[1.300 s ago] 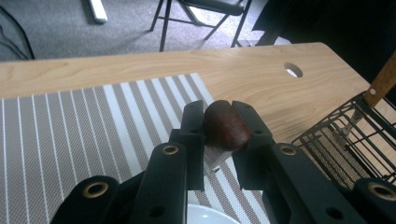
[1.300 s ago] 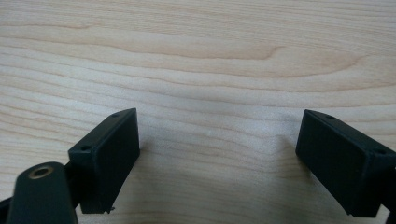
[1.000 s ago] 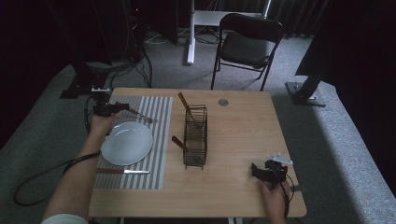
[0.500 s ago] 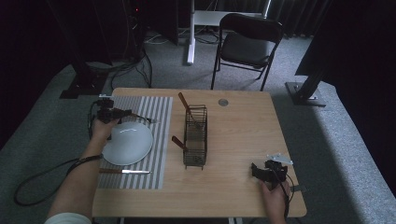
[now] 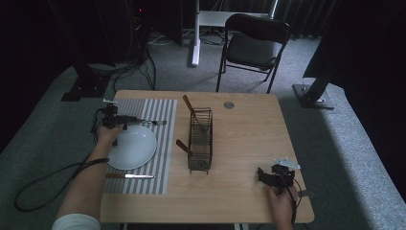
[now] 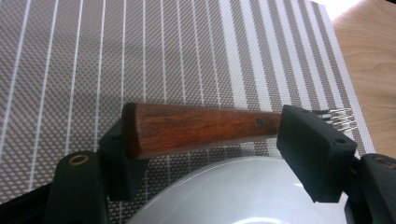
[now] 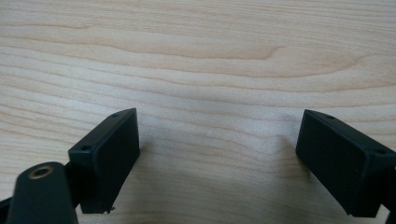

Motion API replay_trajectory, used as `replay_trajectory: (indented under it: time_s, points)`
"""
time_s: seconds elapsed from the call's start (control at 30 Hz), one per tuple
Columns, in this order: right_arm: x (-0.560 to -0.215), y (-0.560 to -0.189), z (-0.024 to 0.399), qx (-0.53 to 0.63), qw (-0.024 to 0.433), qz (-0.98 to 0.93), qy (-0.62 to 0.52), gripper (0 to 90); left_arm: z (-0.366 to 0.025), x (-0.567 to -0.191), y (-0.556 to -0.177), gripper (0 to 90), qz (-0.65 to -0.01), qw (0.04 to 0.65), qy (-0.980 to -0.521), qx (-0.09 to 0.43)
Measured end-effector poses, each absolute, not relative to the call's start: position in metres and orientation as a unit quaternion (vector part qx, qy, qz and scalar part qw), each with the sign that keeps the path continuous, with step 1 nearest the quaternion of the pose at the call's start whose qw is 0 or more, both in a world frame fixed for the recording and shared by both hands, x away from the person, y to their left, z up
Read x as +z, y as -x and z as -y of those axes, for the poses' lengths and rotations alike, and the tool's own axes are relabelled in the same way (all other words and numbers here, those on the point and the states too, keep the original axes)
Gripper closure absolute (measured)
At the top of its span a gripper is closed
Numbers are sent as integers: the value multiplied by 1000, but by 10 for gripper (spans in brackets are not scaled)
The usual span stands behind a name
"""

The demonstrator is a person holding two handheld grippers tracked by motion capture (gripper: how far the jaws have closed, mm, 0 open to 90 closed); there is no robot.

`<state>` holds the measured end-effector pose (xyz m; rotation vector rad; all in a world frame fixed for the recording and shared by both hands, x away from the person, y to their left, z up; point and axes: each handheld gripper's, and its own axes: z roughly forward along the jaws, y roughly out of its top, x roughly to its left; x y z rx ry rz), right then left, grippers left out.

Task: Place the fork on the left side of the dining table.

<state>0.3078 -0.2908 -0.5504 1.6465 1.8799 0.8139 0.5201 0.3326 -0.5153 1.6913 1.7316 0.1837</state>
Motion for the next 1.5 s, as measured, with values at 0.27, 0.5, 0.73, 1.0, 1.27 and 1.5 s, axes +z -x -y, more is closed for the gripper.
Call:
replay_trajectory:
  time_s: [0.27,0.5,0.73,1.0,1.27,1.5]
  points:
    - [-550,-308,291,300,254,-692,-606,131,-335,-519,-525,189,-697,312,-636,110]
    - [-550,-308,291,300,254,-692,-606,131,-332,-510,-521,87,-678,311,-645,169]
    - [-550,-308,291,300,254,-692,-606,131,-323,-503,-513,87,-658,305,-666,174]
    - [-550,-308,291,300,254,-692,-606,131,-312,-495,-490,87,-651,324,-661,184]
    - [-550,-308,291,299,254,-692,-606,130,-302,-495,-469,87,-643,331,-666,181]
    - [-550,-308,291,299,254,-692,-606,130,-296,-499,-450,86,-630,312,-686,188]
